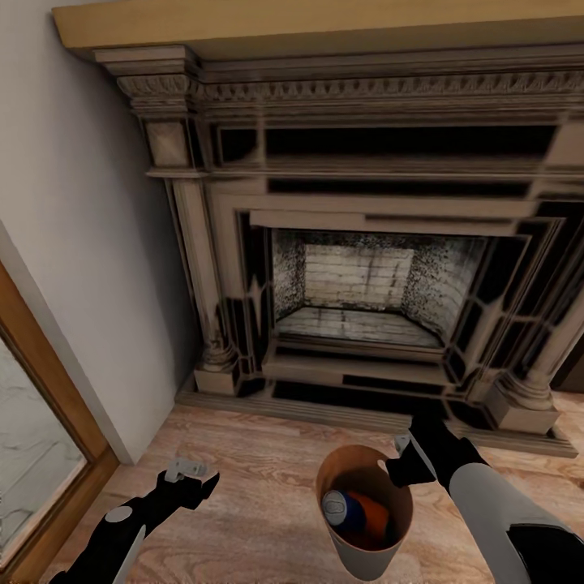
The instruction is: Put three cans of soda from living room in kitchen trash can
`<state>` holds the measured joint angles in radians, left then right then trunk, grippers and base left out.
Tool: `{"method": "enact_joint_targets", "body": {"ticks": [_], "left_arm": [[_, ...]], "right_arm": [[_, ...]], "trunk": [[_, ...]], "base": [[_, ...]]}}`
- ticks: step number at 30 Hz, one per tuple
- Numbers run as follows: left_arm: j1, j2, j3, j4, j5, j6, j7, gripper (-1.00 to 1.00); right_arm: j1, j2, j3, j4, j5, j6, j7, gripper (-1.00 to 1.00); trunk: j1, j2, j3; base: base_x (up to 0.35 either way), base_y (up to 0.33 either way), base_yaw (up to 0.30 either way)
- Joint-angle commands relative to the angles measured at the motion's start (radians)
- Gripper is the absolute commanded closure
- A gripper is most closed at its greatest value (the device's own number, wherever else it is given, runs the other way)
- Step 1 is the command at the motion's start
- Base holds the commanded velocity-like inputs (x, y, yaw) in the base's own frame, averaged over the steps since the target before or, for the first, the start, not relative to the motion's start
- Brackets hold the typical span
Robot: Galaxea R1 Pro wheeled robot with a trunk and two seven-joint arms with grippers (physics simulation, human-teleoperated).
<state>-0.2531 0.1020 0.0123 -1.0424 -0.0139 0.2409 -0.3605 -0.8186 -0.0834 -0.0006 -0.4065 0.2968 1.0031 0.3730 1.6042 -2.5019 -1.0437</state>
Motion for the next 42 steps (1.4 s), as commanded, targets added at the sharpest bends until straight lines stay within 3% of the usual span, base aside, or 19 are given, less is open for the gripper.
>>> {"method": "enact_joint_targets", "body": {"ticks": [1, 8, 11, 31, 32, 42], "left_arm": [[0.000, 0.000, 0.000, 0.000, 0.000, 0.000, 0.000, -1.00], [0.000, 0.000, 0.000, 0.001, 0.000, 0.000, 0.000, -1.00], [0.000, 0.000, 0.000, 0.001, 0.000, 0.000, 0.000, -1.00], [0.000, 0.001, -0.002, 0.001, 0.000, 0.000, 0.000, -1.00], [0.000, 0.001, -0.002, 0.001, 0.000, 0.000, 0.000, -1.00], [0.000, 0.001, -0.002, 0.000, 0.000, 0.000, 0.000, -1.00]], "right_arm": [[-0.001, 0.000, -0.003, 0.000, -0.021, 0.003, 0.004, 1.00], [-0.001, 0.001, -0.002, 0.000, -0.021, 0.003, 0.004, 1.00], [-0.001, 0.002, -0.002, 0.000, -0.021, 0.003, 0.004, 1.00], [-0.001, 0.000, -0.002, 0.003, -0.021, 0.002, 0.004, 1.00], [-0.001, 0.000, -0.002, 0.003, -0.021, 0.002, 0.004, -1.00], [-0.001, 0.003, -0.002, 0.003, -0.021, 0.000, 0.003, -1.00]], "trunk": [[0.000, 0.000, 0.000], [0.000, 0.000, 0.000], [0.001, -0.001, -0.012], [0.001, -0.001, -0.012], [0.001, -0.001, -0.012], [0.001, -0.001, -0.012]], "base": [[0.000, 0.000, 0.000], [0.000, 0.000, 0.000], [0.000, 0.000, 0.000], [0.000, 0.000, 0.000], [0.000, 0.000, 0.000], [0.000, 0.000, 0.000]]}}
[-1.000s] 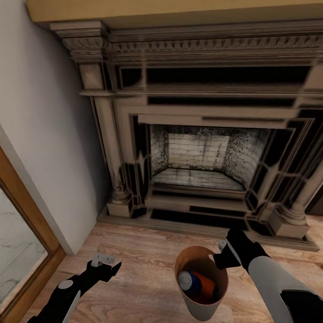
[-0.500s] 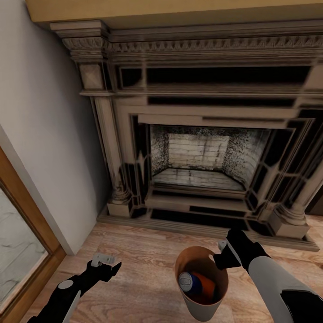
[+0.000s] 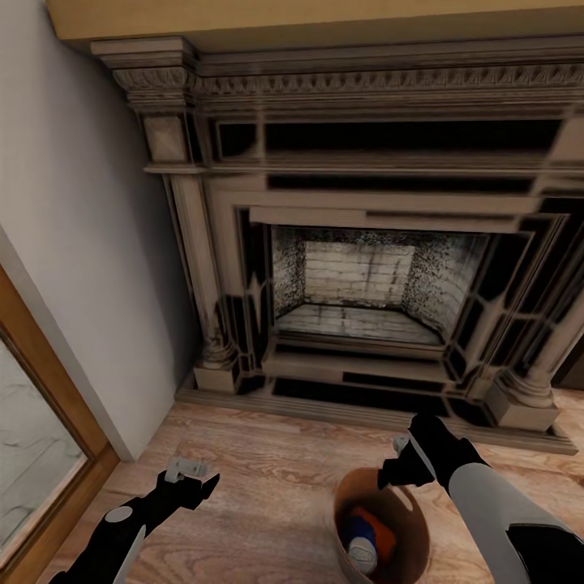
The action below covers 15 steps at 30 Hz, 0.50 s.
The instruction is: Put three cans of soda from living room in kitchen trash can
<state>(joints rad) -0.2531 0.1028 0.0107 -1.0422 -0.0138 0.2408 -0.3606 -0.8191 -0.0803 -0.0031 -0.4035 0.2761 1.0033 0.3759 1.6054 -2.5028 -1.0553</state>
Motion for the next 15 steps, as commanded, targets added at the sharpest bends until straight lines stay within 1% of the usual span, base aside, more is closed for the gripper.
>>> {"method": "enact_joint_targets", "body": {"ticks": [1, 12, 15], "left_arm": [[0.000, 0.000, 0.000, 0.000, 0.000, 0.000, 0.000, -1.00], [0.000, 0.000, 0.000, 0.001, 0.000, 0.000, 0.000, -1.00], [0.000, 0.000, 0.000, 0.001, 0.000, -0.010, 0.000, -1.00]], "right_arm": [[0.000, 0.000, 0.000, 0.000, 0.000, 0.000, 0.000, -1.00], [0.000, 0.001, 0.000, -0.001, 0.000, 0.000, 0.000, -1.00], [0.000, 0.002, 0.001, -0.001, 0.000, 0.000, 0.000, -1.00]], "trunk": [[0.000, 0.000, 0.000], [0.000, 0.000, 0.000], [0.000, 0.000, 0.000]], "base": [[0.000, 0.000, 0.000], [0.000, 0.000, 0.000], [0.000, 0.000, 0.000]]}}
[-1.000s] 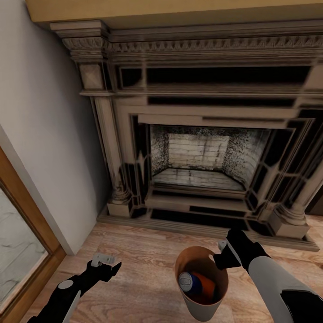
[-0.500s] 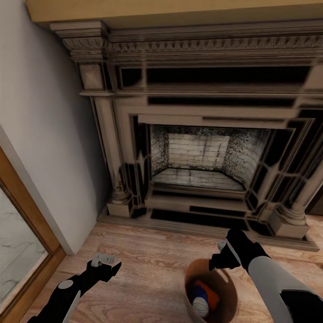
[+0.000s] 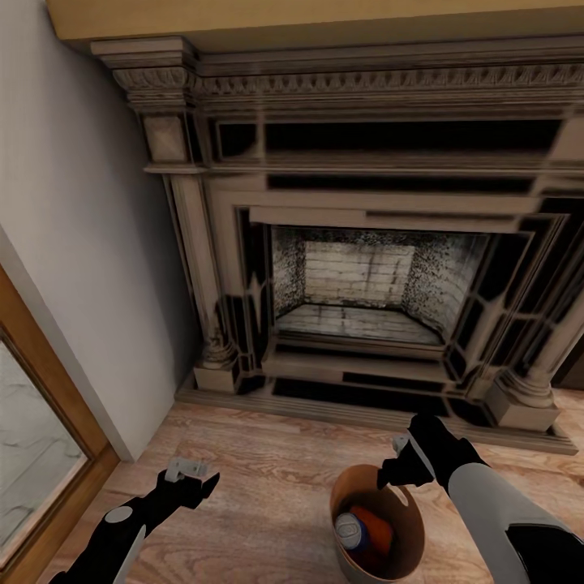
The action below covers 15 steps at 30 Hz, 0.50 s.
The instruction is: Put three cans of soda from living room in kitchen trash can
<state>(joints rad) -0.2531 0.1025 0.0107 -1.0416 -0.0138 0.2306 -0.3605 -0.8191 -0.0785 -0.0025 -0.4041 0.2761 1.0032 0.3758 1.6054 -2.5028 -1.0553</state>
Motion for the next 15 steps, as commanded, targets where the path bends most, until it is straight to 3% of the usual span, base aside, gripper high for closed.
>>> {"method": "enact_joint_targets", "body": {"ticks": [1, 15], "left_arm": [[0.000, 0.000, 0.000, 0.000, 0.000, -0.007, 0.000, -1.00], [0.000, -0.001, 0.000, 0.000, 0.000, -0.019, 0.000, -1.00]], "right_arm": [[0.000, 0.000, 0.000, 0.000, 0.000, 0.000, 0.000, -1.00], [0.000, 0.000, 0.001, 0.000, 0.000, 0.000, 0.001, -1.00]], "trunk": [[0.000, 0.000, 0.000], [0.000, 0.000, 0.000]], "base": [[0.000, 0.000, 0.000], [0.000, 0.000, 0.000]]}}
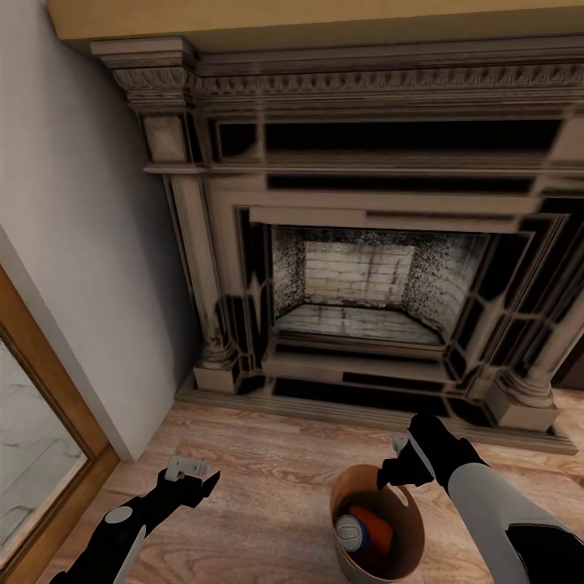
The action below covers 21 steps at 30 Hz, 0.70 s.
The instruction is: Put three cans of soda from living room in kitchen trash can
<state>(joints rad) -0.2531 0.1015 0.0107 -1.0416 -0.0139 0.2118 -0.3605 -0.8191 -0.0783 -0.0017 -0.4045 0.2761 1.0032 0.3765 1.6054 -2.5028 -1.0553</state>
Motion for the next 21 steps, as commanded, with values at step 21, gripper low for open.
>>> {"method": "enact_joint_targets", "body": {"ticks": [21], "left_arm": [[0.000, 0.000, 0.001, 0.000, 0.000, 0.000, 0.000, -1.00]], "right_arm": [[0.000, -0.002, -0.001, -0.003, 0.000, -0.002, 0.001, -1.00]], "trunk": [[0.000, 0.000, 0.000]], "base": [[0.000, 0.000, 0.000]]}}
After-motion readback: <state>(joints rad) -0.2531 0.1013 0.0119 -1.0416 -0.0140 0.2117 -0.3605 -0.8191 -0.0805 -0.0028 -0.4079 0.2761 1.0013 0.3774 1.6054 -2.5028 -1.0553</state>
